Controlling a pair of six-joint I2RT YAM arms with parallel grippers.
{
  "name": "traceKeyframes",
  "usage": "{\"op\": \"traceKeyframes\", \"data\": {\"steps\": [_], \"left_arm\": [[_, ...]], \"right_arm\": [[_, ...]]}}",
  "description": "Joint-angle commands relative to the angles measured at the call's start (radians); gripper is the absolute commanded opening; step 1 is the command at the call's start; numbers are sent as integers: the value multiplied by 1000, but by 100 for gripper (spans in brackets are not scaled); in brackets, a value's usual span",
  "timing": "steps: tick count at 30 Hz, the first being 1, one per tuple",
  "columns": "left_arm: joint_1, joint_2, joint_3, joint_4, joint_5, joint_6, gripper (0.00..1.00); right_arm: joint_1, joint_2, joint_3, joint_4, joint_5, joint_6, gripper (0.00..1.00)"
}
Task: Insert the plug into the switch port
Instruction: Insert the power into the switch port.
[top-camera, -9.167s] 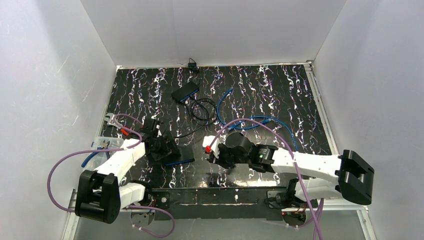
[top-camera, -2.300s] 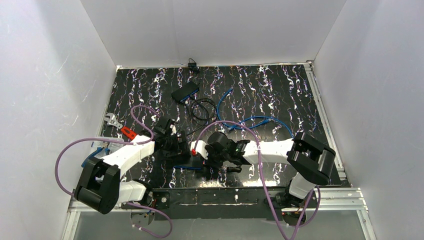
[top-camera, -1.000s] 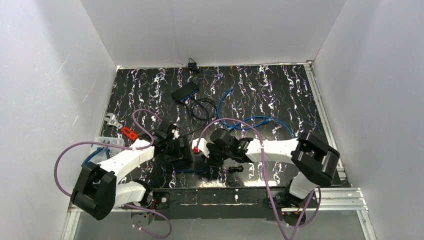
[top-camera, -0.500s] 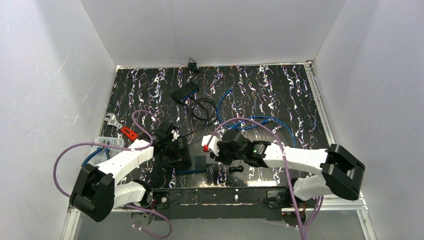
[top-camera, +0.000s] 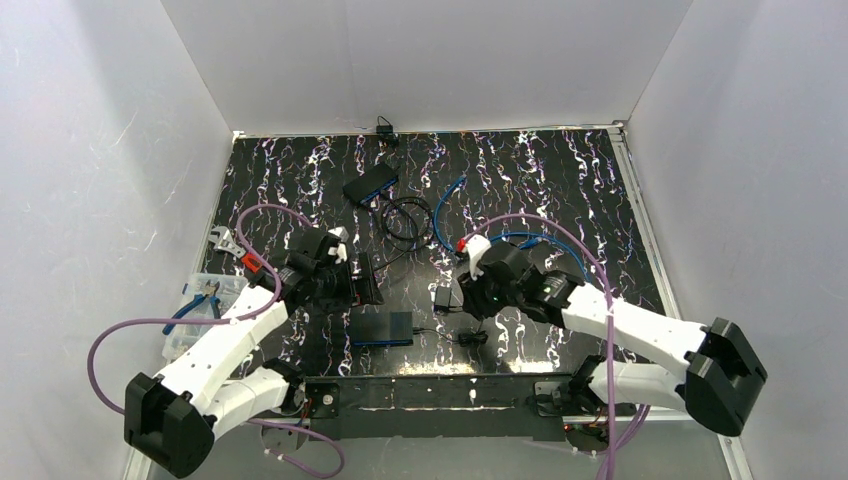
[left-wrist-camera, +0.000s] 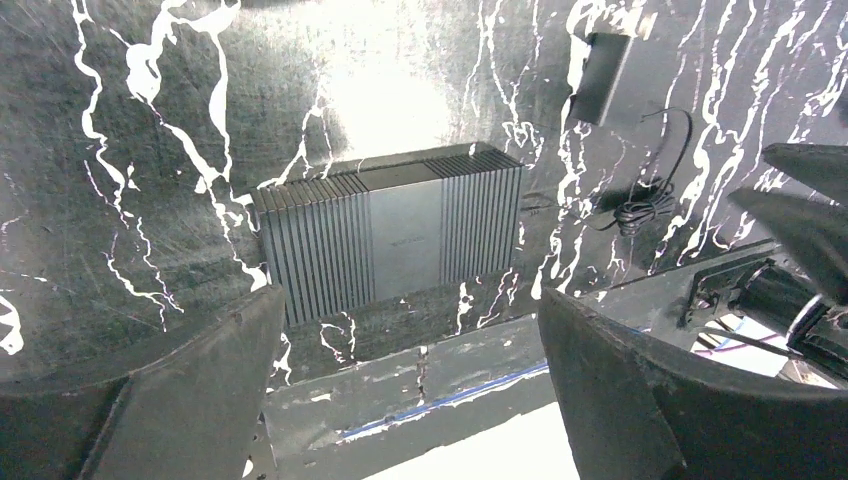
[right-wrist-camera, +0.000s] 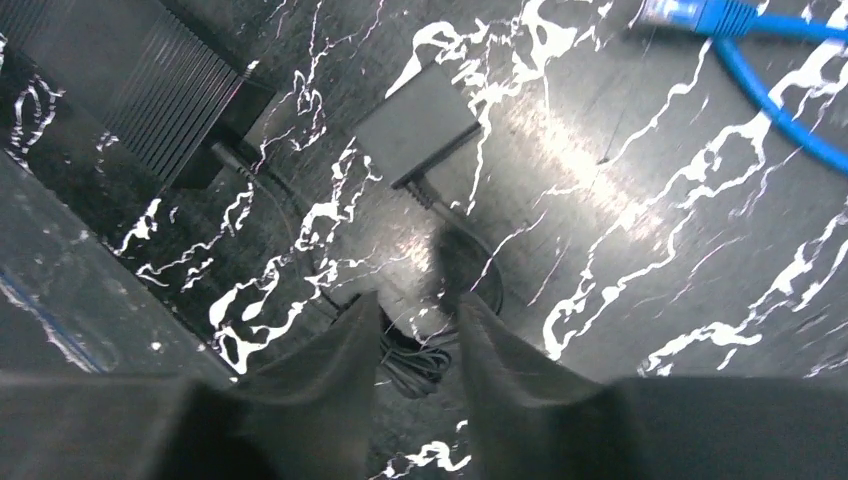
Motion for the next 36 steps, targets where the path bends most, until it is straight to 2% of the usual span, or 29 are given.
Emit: {"op": "traceKeyframes", "data": {"steps": [1,7,13,22,36], "left_arm": [[-5,-40,65,-83,-43,29,98],[-5,-66,93,-118,-64,54,98],[-4,-82,99,-138,-71,67,98],[-1,-76,99,-126,-47,64,98],[21,-73,86,-130,-37,92,98]], "right_arm": [[-2,-132,-88,-23,-64,190,49],[-2,-147,-93,-204,-82,283,45],[-1,-150,-144,-255,-119,364,42],[19,-29,-161,-179,-120,414,40],[41,295,33,-18,34,404,39]]}}
